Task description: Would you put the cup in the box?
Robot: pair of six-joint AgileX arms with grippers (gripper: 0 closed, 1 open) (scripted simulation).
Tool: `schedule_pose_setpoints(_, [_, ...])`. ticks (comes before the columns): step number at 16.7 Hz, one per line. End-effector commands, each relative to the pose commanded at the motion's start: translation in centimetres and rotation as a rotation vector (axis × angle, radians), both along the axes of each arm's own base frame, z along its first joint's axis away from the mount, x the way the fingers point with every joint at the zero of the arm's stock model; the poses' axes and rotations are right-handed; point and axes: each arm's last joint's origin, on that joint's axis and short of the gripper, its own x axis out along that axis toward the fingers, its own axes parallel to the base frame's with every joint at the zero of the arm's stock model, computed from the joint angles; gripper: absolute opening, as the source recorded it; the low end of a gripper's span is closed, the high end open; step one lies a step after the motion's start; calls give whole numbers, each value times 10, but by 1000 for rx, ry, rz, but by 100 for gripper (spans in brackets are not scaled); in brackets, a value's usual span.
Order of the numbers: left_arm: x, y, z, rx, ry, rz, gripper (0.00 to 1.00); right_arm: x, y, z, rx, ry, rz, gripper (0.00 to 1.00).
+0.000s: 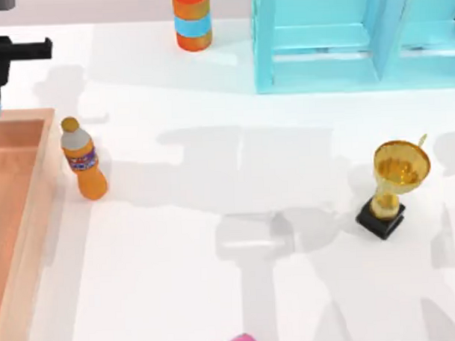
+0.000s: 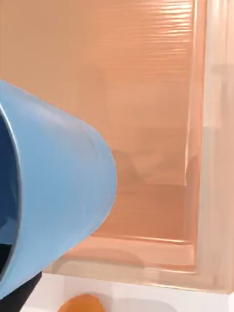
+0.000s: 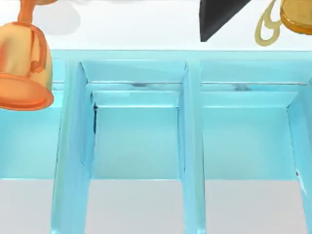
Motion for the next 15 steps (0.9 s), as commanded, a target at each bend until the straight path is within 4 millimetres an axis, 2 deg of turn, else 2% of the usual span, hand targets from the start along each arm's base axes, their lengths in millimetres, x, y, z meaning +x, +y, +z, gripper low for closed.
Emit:
schedule_pose_setpoints(3, [-40, 45, 6, 4, 111, -15, 0, 0, 0, 0, 0, 0, 0, 100])
schedule_pose_setpoints(6, [-68, 64, 10, -9, 179, -37, 0, 0, 0, 0, 0, 0, 0, 100])
schedule_pose_setpoints(12, [-71, 66, 9, -9, 189, -46, 0, 0, 0, 0, 0, 0, 0, 100])
schedule_pose_setpoints(15, [-70, 69, -9, -10, 189, -45, 0, 0, 0, 0, 0, 0, 0, 100])
